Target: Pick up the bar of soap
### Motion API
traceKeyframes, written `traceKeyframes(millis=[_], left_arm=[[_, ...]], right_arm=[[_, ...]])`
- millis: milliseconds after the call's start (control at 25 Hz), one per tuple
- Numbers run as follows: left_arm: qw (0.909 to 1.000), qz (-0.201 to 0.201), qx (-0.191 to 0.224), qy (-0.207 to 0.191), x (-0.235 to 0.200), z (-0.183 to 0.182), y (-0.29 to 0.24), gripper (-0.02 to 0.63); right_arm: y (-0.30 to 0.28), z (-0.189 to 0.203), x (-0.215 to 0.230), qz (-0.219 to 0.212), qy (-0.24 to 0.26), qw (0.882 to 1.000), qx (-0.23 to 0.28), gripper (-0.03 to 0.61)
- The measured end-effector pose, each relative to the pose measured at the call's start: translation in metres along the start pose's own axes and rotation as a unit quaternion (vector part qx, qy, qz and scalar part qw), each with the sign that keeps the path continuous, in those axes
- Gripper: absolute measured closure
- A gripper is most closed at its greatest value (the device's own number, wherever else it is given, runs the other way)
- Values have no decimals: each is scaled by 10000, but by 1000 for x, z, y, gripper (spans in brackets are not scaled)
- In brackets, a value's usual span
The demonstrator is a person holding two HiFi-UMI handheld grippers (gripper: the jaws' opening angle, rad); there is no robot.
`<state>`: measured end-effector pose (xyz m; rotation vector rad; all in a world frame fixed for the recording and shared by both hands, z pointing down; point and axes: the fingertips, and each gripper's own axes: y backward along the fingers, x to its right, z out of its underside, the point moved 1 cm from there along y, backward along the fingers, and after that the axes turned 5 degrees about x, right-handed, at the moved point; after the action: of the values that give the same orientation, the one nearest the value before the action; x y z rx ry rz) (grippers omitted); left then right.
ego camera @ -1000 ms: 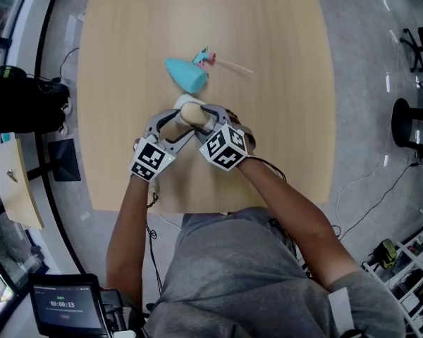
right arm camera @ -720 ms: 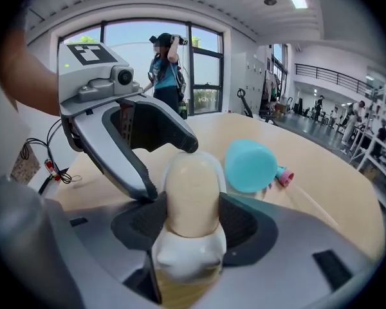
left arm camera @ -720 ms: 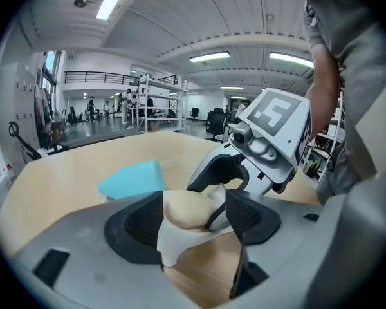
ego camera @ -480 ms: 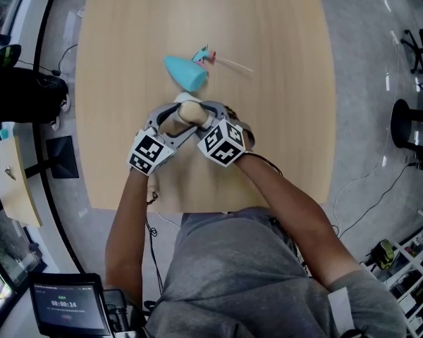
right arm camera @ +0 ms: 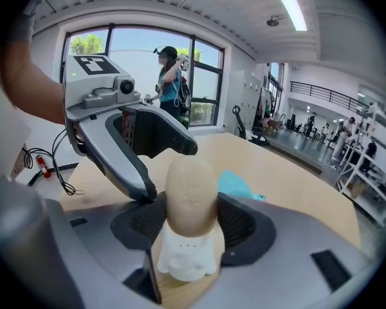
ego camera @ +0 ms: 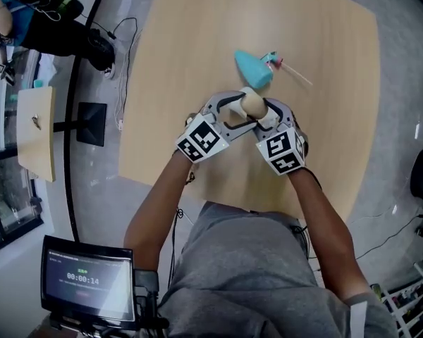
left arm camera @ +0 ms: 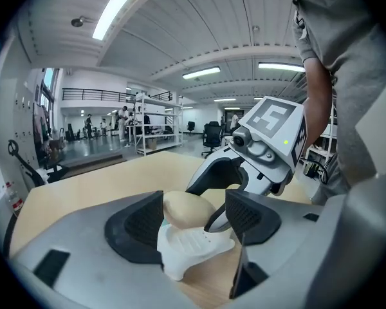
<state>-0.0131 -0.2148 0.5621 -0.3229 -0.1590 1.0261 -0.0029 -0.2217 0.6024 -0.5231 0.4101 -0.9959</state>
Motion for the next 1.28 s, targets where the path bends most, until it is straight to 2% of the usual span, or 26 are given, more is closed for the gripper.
traceKeyframes(millis=[240, 560, 920, 1280], left_arm=[[9986, -196, 373, -328, 17, -51, 61, 333], [9954, -558, 625, -466, 29, -86, 154, 333], [9930, -1012, 506, -328, 32, -35, 193, 333], [9914, -1224, 425, -188, 37, -1, 233, 333]], right_arm=[[35, -63, -34, 139, 277, 9992, 264, 330], [51, -138, -96, 41, 653, 9972, 367, 330], [12, -128, -149, -421, 902, 9942, 412, 330], [-13, -128, -197, -709, 1066, 9913, 310, 330]])
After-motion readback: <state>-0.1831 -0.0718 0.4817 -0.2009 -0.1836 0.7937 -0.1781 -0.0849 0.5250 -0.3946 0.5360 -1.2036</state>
